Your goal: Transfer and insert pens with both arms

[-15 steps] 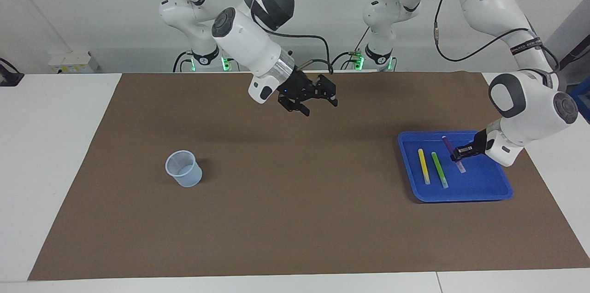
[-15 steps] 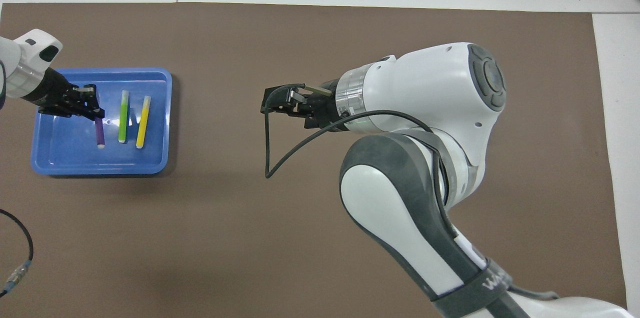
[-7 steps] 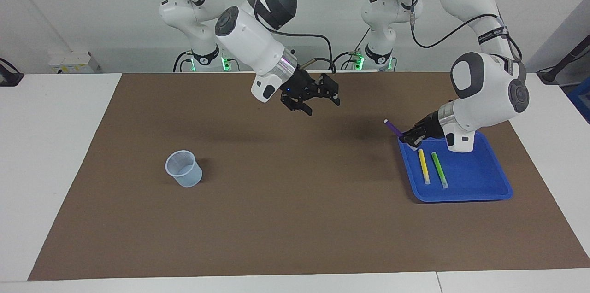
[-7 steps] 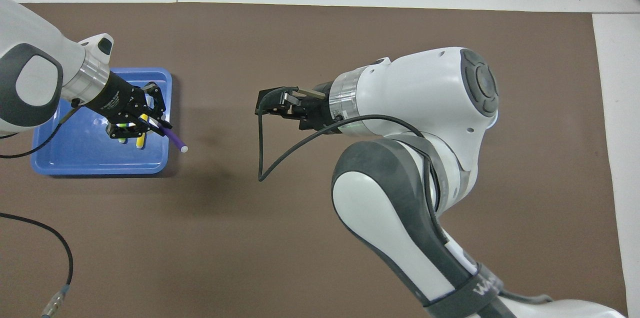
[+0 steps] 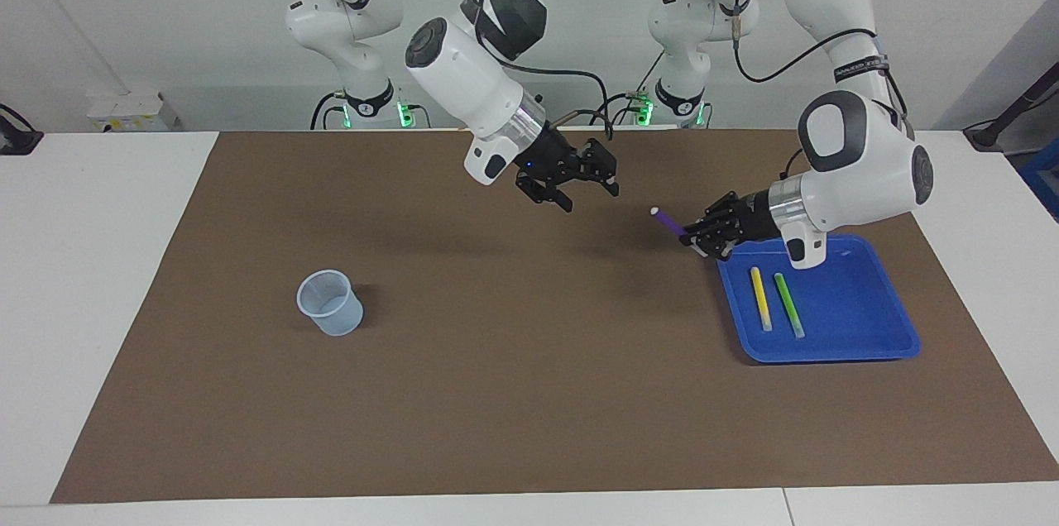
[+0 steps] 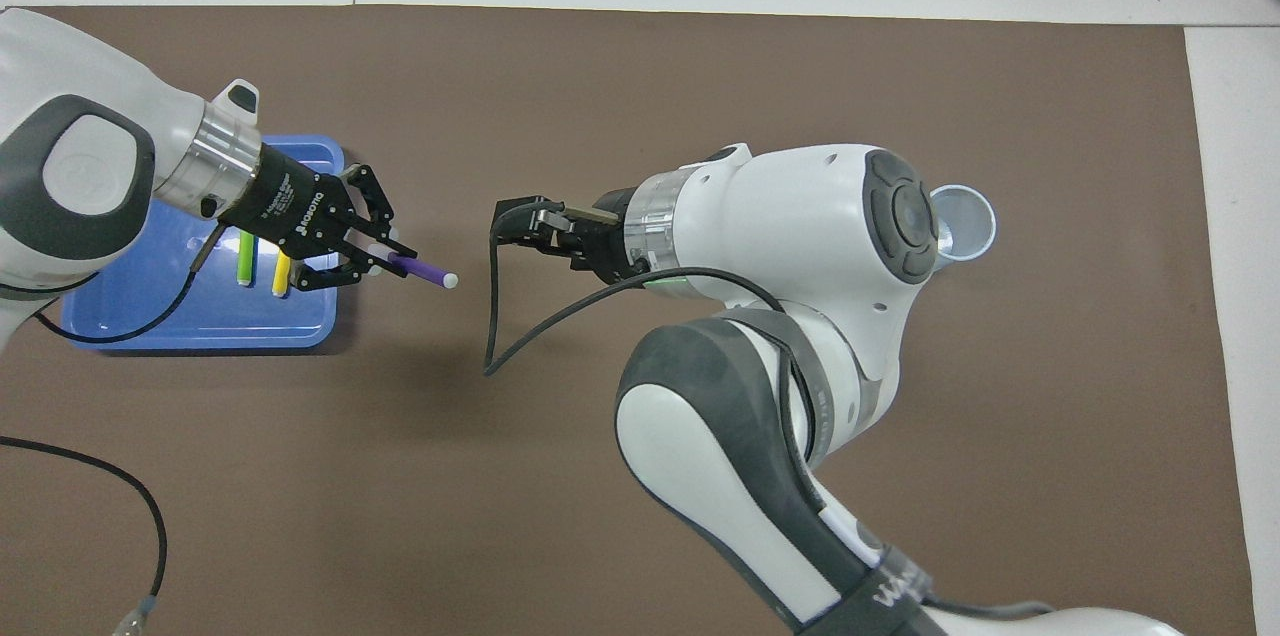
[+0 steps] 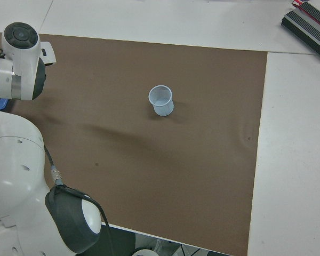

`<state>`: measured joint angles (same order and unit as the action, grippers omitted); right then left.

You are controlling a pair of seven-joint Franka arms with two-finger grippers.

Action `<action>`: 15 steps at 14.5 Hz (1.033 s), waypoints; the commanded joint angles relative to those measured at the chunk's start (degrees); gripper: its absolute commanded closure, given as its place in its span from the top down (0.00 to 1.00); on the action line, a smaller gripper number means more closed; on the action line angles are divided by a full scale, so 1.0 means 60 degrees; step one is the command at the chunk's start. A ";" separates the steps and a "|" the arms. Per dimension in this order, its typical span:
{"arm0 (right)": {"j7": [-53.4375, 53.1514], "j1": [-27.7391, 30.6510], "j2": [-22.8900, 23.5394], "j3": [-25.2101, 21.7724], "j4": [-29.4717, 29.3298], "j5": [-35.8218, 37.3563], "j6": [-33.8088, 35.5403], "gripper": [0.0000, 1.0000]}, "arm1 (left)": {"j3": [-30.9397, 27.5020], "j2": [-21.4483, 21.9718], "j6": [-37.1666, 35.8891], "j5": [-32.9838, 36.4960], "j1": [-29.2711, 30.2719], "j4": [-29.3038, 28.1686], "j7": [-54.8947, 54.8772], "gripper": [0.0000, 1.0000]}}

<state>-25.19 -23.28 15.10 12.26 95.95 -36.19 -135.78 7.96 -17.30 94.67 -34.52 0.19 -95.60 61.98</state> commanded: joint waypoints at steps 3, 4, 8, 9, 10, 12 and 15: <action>-0.0036 -0.0280 0.0003 0.0007 0.0399 0.0303 -0.0938 0.75 | -0.0155 0.0481 0.0275 -0.1305 -0.0633 -0.0370 0.1460 0.00; -0.0006 -0.0280 0.0003 0.0007 0.0414 0.0463 -0.0924 0.73 | -0.0155 0.0481 0.0334 -0.1365 -0.0763 -0.0370 0.1622 0.00; 0.0066 -0.0265 0.0003 0.0007 0.0487 0.0553 -0.0939 0.66 | -0.0141 0.0481 0.0393 -0.1395 -0.0896 -0.0370 0.1828 0.00; 0.0111 -0.0265 0.0003 0.0007 0.0487 0.0553 -0.0939 0.65 | -0.0141 0.0481 0.0408 -0.1395 -0.0896 -0.0370 0.1829 0.00; 0.0111 -0.0265 0.0003 0.0007 0.0487 0.0553 -0.0939 0.63 | -0.0141 0.0481 0.0422 -0.1424 -0.0925 -0.0355 0.1843 0.00; 0.0053 -0.0265 0.0003 0.0022 0.0473 0.0553 -0.0924 0.57 | -0.0155 0.0481 0.0510 -0.1483 -0.1013 -0.0370 0.1960 0.00; 0.0023 -0.0280 0.0003 0.0022 0.0473 0.0553 -0.0866 0.54 | -0.0155 0.0481 0.0568 -0.1483 -0.1013 -0.0355 0.2180 0.00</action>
<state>-25.05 -25.14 15.27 12.12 98.27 -33.81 -140.42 7.95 -16.08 96.42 -42.02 -4.83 -95.69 73.84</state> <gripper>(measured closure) 0.454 0.828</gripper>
